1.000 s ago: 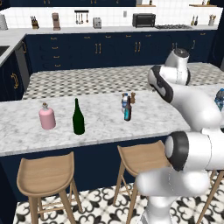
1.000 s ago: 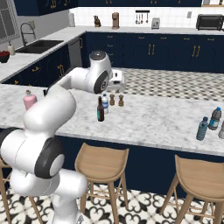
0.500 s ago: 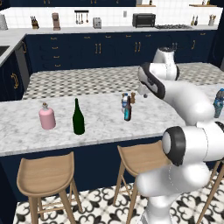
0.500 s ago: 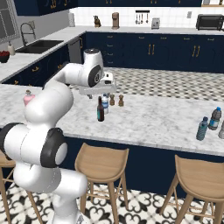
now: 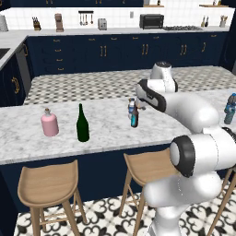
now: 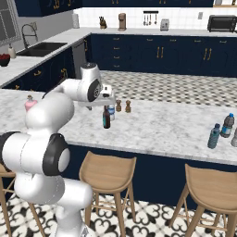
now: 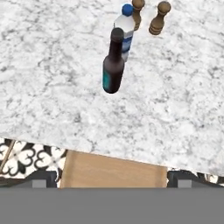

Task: Move the plastic bottles in the middle to the plastics group, and the glass bottles in the middle to the glass group.

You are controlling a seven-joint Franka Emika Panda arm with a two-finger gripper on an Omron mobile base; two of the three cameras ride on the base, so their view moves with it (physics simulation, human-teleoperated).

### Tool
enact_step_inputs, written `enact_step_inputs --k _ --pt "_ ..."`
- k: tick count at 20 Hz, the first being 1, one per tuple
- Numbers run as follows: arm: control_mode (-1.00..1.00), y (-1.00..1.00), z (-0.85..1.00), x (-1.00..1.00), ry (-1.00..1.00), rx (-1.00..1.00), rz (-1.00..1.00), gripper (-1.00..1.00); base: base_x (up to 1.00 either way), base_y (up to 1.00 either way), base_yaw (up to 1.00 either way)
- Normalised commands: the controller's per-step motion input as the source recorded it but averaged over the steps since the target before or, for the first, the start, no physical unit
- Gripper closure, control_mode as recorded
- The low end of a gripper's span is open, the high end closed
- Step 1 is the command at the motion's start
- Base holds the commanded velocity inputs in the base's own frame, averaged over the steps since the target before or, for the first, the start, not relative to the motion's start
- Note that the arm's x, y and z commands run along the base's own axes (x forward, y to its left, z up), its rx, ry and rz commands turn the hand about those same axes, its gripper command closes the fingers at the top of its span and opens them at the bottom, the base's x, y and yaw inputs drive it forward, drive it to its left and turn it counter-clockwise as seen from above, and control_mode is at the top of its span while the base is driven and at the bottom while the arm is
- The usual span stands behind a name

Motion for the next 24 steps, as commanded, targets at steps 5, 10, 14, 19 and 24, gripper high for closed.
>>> enact_step_inputs --k 5,10,14,19,24 --pt "-1.00 0.15 -0.05 0.28 -0.19 0.06 -0.20 -1.00 0.00 0.00 0.00" --pt "-1.00 0.19 -0.19 0.17 -0.14 0.09 -0.09 -1.00 0.00 0.00 0.00" --pt "-1.00 0.00 -0.23 0.21 0.00 0.03 0.00 -1.00 0.00 0.00 0.00" --pt "-1.00 0.00 -0.20 0.10 -0.03 0.00 0.01 -1.00 0.00 0.00 0.00" --pt "-1.00 0.00 -0.25 0.31 -0.08 0.00 0.00 -1.00 0.00 0.00 0.00"
